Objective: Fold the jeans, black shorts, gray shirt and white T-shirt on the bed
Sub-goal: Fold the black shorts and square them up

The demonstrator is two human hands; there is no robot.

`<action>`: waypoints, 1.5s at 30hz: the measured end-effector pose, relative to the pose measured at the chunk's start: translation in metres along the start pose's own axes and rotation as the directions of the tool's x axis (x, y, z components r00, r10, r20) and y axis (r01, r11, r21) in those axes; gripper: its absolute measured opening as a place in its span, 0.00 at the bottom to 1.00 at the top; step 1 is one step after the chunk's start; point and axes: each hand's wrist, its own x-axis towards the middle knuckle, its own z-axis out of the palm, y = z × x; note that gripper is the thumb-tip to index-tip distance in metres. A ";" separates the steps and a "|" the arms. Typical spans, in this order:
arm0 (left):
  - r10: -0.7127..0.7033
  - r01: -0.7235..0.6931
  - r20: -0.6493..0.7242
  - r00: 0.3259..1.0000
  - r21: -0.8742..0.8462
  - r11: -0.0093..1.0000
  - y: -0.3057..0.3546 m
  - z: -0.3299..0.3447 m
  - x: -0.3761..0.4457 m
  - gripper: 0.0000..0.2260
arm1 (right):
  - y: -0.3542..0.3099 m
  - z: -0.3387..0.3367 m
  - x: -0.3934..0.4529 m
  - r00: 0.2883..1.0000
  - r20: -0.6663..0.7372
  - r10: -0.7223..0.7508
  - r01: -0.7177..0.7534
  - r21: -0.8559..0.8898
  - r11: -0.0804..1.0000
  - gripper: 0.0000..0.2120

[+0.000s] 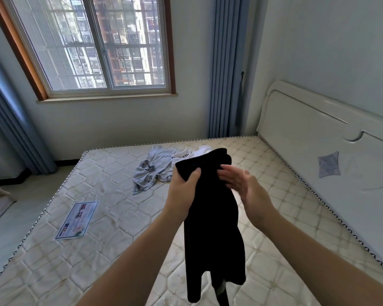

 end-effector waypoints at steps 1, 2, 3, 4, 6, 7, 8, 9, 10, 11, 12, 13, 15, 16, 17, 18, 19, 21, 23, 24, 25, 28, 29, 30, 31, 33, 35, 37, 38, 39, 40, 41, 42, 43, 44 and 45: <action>-0.021 0.022 0.019 1.000 -0.019 1.000 0.001 -0.004 0.001 0.11 | 0.000 -0.004 0.002 0.996 -0.080 -0.035 0.029 -0.065 0.997 0.22; -0.036 0.038 0.051 0.998 -0.033 0.999 0.003 -0.007 0.001 0.11 | 0.000 -0.009 0.004 0.988 -0.145 -0.049 0.030 -0.128 0.991 0.20; -0.045 0.049 0.084 0.995 -0.049 0.998 0.005 -0.010 0.000 0.11 | 0.000 -0.014 0.005 0.987 -0.160 -0.032 0.004 -0.173 0.985 0.19; -0.052 0.061 0.121 0.991 -0.072 0.996 0.005 -0.011 -0.001 0.11 | 0.000 -0.021 0.007 0.995 -0.103 -0.001 -0.020 -0.197 0.980 0.23; -0.068 0.095 0.190 0.979 -0.135 0.986 0.007 -0.011 -0.004 0.12 | 0.003 -0.031 0.009 0.993 0.068 0.098 -0.087 -0.151 0.985 0.28; -0.072 0.107 0.219 0.973 -0.154 0.982 0.009 -0.011 -0.006 0.12 | 0.004 -0.034 0.009 0.984 0.113 0.140 -0.128 -0.106 0.986 0.28; -0.068 0.109 0.243 0.968 -0.159 0.981 0.009 -0.011 -0.007 0.13 | 0.005 -0.036 0.008 0.976 0.135 0.171 -0.164 -0.061 0.985 0.27; -0.067 0.111 0.261 0.963 -0.159 0.981 0.012 -0.012 -0.008 0.13 | 0.005 -0.036 0.006 0.974 0.131 0.183 -0.180 -0.030 0.983 0.25; -0.055 0.099 0.272 0.961 -0.149 0.984 0.014 -0.014 -0.009 0.14 | 0.005 -0.036 0.006 0.980 0.105 0.172 -0.170 -0.025 0.985 0.23; -0.031 0.067 0.270 0.962 -0.126 0.990 0.016 -0.017 -0.010 0.14 | 0.004 -0.036 0.005 0.986 0.069 0.151 -0.149 -0.040 0.988 0.21; 0.014 0.008 0.260 0.966 -0.085 0.996 0.017 -0.021 -0.009 0.13 | 0.002 -0.035 0.005 0.991 0.044 0.124 -0.120 -0.071 0.990 0.20; 0.064 -0.056 0.253 0.965 -0.038 0.998 0.019 -0.025 -0.009 0.13 | -0.001 -0.033 0.004 0.995 0.027 0.100 -0.096 -0.098 0.991 0.22; 0.150 -0.171 0.260 0.954 0.060 0.983 0.021 -0.035 -0.007 0.08 | -0.006 -0.027 0.005 0.997 -0.049 0.063 -0.070 -0.160 0.985 0.26; 0.177 -0.215 0.275 0.945 0.114 0.970 0.020 -0.040 -0.005 0.09 | -0.008 -0.024 0.005 0.994 -0.104 0.046 -0.066 -0.199 0.978 0.26; 0.203 -0.262 0.295 0.933 0.176 0.949 0.021 -0.044 -0.004 0.12 | -0.010 -0.022 0.006 0.990 -0.141 0.027 -0.061 -0.245 0.968 0.25; 0.232 -0.319 0.324 0.917 0.248 0.915 0.021 -0.048 -0.003 0.13 | -0.012 -0.021 0.006 0.987 -0.158 0.004 -0.051 -0.291 0.955 0.22; 0.256 -0.372 0.355 0.899 0.313 0.874 0.022 -0.052 -0.002 0.12 | -0.013 -0.019 0.006 0.986 -0.164 -0.016 -0.040 -0.334 0.942 0.20; 0.288 -0.450 0.401 0.870 0.403 0.797 0.022 -0.056 -0.001 0.10 | -0.015 -0.016 0.006 0.985 -0.167 -0.049 -0.022 -0.396 0.918 0.17; 0.265 -0.435 0.398 0.878 0.437 0.787 0.021 -0.058 -0.002 0.08 | -0.016 -0.015 0.005 0.983 -0.173 -0.062 -0.020 -0.438 0.899 0.17; 0.247 -0.419 0.391 0.887 0.452 0.787 0.020 -0.059 -0.002 0.07 | -0.017 -0.015 0.005 0.983 -0.172 -0.069 -0.017 -0.455 0.890 0.17; 0.227 -0.406 0.390 0.892 0.475 0.781 0.020 -0.060 -0.003 0.05 | -0.018 -0.015 0.005 0.983 -0.167 -0.070 -0.016 -0.466 0.884 0.18; 0.138 -0.418 0.459 0.877 0.592 0.689 0.028 -0.062 -0.002 0.11 | -0.019 -0.014 0.003 0.990 -0.134 -0.039 -0.034 -0.502 0.864 0.21; 0.088 -0.442 0.509 0.856 0.635 0.634 0.032 -0.060 -0.001 0.21 | -0.019 -0.013 0.002 0.993 -0.115 -0.028 -0.036 -0.519 0.854 0.22; 0.035 -0.475 0.553 0.832 0.679 0.560 0.037 -0.056 -0.001 0.32 | -0.018 -0.011 0.001 0.995 -0.095 -0.021 -0.033 -0.534 0.845 0.22; -0.019 -0.509 0.585 0.811 0.719 0.473 0.040 -0.049 0.000 0.42 | -0.017 -0.009 -0.001 0.997 -0.078 -0.014 -0.031 -0.542 0.840 0.21; -0.100 -0.556 0.618 0.780 0.758 0.342 0.040 -0.033 0.003 0.53 | -0.015 -0.007 -0.005 0.999 -0.048 0.006 -0.031 -0.538 0.842 0.17; -0.158 -0.566 0.633 0.758 0.758 0.324 0.037 -0.018 0.008 0.57 | -0.013 -0.010 -0.008 0.999 -0.034 0.024 -0.039 -0.543 0.839 0.15; -0.216 -0.528 0.618 0.756 0.771 0.357 0.033 -0.007 0.011 0.52 | -0.012 -0.018 -0.012 0.999 -0.038 0.036 -0.051 -0.563 0.825 0.14; -0.233 -0.517 0.614 0.754 0.774 0.366 0.031 -0.003 0.012 0.45 | -0.011 -0.023 -0.014 0.998 -0.046 0.043 -0.061 -0.569 0.820 0.14; -0.238 -0.521 0.619 0.749 0.771 0.366 0.029 0.002 0.012 0.36 | -0.010 -0.030 -0.015 0.997 -0.055 0.049 -0.071 -0.572 0.817 0.14; -0.232 -0.532 0.629 0.742 0.763 0.367 0.027 0.007 0.012 0.28 | -0.008 -0.036 -0.017 0.996 -0.063 0.055 -0.082 -0.577 0.813 0.14; -0.222 -0.545 0.646 0.731 0.747 0.380 0.024 0.014 0.011 0.23 | -0.007 -0.044 -0.018 0.996 -0.067 0.063 -0.090 -0.577 0.812 0.14; -0.208 -0.556 0.662 0.720 0.730 0.398 0.023 0.018 0.009 0.21 | -0.006 -0.050 -0.018 0.996 -0.062 0.069 -0.092 -0.571 0.816 0.14; -0.194 -0.567 0.675 0.712 0.716 0.407 0.021 0.023 0.008 0.19 | -0.004 -0.056 -0.019 0.996 -0.054 0.075 -0.092 -0.557 0.825 0.14; -0.181 -0.583 0.685 0.706 0.707 0.400 0.020 0.029 0.007 0.18 | -0.002 -0.063 -0.021 0.996 -0.050 0.081 -0.095 -0.536 0.839 0.14; -0.172 -0.604 0.694 0.700 0.703 0.376 0.019 0.035 0.006 0.17 | 0.001 -0.071 -0.022 0.995 -0.046 0.089 -0.100 -0.508 0.855 0.15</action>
